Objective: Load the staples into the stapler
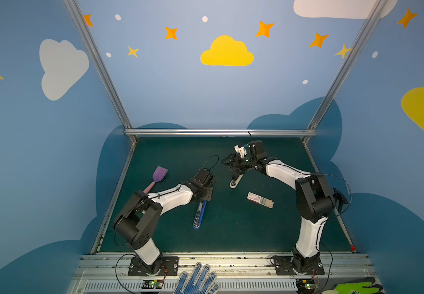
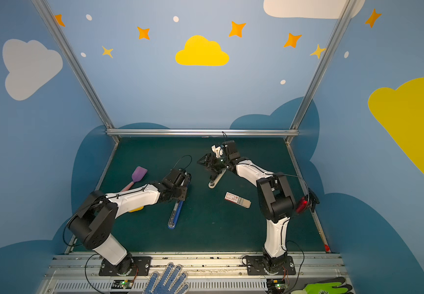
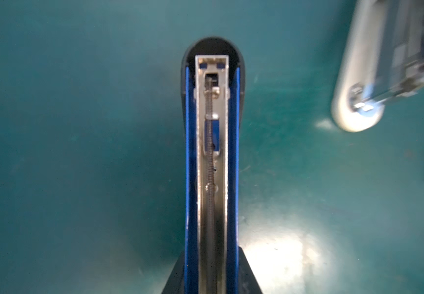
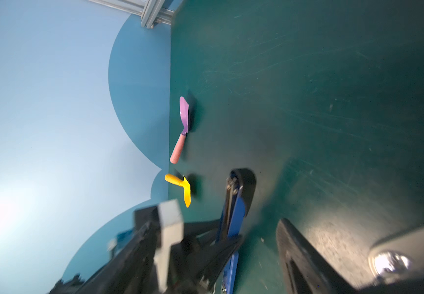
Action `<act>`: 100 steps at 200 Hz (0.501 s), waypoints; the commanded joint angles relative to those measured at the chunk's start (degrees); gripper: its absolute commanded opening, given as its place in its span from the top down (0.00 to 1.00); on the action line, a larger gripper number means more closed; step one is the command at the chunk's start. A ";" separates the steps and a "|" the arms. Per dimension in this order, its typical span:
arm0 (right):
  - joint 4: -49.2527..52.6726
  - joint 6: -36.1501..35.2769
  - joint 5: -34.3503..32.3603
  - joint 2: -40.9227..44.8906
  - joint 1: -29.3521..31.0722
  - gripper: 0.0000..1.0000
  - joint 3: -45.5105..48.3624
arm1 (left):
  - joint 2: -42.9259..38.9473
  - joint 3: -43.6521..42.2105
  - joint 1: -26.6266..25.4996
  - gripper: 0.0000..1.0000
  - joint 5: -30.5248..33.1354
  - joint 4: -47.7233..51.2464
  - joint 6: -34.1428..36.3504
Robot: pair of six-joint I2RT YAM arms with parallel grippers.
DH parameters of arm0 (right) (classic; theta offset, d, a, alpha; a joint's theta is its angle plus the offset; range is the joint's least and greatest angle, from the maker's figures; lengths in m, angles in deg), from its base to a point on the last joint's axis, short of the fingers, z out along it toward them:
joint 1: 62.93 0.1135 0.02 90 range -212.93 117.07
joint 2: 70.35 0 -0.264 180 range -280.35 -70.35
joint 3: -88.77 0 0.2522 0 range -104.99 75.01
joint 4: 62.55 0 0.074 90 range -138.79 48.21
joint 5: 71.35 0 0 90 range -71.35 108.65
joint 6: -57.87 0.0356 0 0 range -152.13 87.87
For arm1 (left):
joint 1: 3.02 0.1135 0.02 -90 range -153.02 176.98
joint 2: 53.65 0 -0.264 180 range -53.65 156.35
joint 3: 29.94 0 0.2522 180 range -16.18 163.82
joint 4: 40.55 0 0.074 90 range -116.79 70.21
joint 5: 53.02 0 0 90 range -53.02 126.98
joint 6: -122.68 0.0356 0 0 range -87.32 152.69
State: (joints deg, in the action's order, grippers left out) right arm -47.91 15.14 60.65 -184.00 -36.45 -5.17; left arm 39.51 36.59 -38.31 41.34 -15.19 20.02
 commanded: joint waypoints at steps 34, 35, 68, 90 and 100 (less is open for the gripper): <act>0.02 2.18 3.65 -7.61 4.41 0.27 -7.30 | -4.45 -1.98 -0.57 0.85 0.65 -3.57 0.86; 0.09 2.20 3.72 -7.71 4.48 0.27 -7.41 | -4.55 -2.07 -0.57 0.85 0.65 -3.58 0.83; -0.02 2.39 3.97 -10.32 6.60 0.25 -8.77 | -6.01 -2.28 -0.57 0.85 0.87 -3.66 1.06; -1.14 3.28 4.78 -11.35 7.02 0.25 -8.75 | -6.82 -2.54 -0.50 0.85 1.00 -4.03 1.06; -2.34 3.85 5.64 -11.67 7.18 0.27 -8.59 | -7.03 -2.66 -0.52 0.85 1.07 -4.21 1.15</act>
State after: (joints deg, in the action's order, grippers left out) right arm -48.19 17.65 64.30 -194.14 -29.22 -12.84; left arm 34.84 33.73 -38.79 41.45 -17.16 20.46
